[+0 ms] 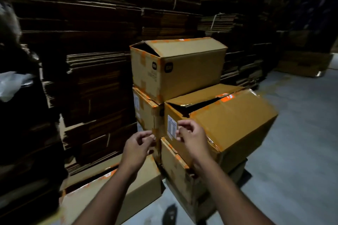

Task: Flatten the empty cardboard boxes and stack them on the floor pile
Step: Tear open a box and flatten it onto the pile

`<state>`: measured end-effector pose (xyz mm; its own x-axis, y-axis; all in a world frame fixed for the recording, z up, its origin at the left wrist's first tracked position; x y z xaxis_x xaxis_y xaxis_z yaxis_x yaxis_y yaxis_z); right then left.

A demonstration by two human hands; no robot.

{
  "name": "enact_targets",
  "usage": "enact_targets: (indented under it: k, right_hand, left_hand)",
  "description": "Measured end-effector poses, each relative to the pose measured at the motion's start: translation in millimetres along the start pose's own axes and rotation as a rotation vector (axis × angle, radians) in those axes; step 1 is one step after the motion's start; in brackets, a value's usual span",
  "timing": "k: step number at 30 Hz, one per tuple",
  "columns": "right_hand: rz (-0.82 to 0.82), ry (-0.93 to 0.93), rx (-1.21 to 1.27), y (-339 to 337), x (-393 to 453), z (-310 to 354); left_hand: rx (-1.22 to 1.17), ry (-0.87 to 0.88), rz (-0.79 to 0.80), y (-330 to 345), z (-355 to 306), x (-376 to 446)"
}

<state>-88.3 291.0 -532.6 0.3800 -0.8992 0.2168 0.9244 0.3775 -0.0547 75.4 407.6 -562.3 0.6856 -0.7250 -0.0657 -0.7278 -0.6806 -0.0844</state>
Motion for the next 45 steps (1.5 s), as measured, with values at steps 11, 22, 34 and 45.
enact_targets:
  k: [11,22,34,45]
  right_hand:
    - [-0.109,-0.068,-1.149,-89,43,-42]
    - [-0.315,-0.071,-0.977,-103,29,-51]
    - [-0.688,-0.279,-0.715,-149,-8,-33]
    - [-0.695,-0.510,-0.737,-182,-64,9]
  left_hand:
    - [0.404,0.162,0.038,123,-50,88]
    - [0.756,0.256,0.023,154,-50,138]
    - [0.771,0.422,-0.032,145,-53,112]
    - [0.470,-0.044,-0.006,78,-2,81]
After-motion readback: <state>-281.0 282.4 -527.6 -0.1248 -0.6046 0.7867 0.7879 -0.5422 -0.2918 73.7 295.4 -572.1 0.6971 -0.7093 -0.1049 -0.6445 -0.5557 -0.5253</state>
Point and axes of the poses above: each hand's wrist, its own x-axis towards the middle knuckle, its own y-axis out of the palm, z = x × y, the point moved 8 cm from there along x, towards the middle knuckle, and after that the axes turned 7 degrees about -y, right-handed, at the moved point
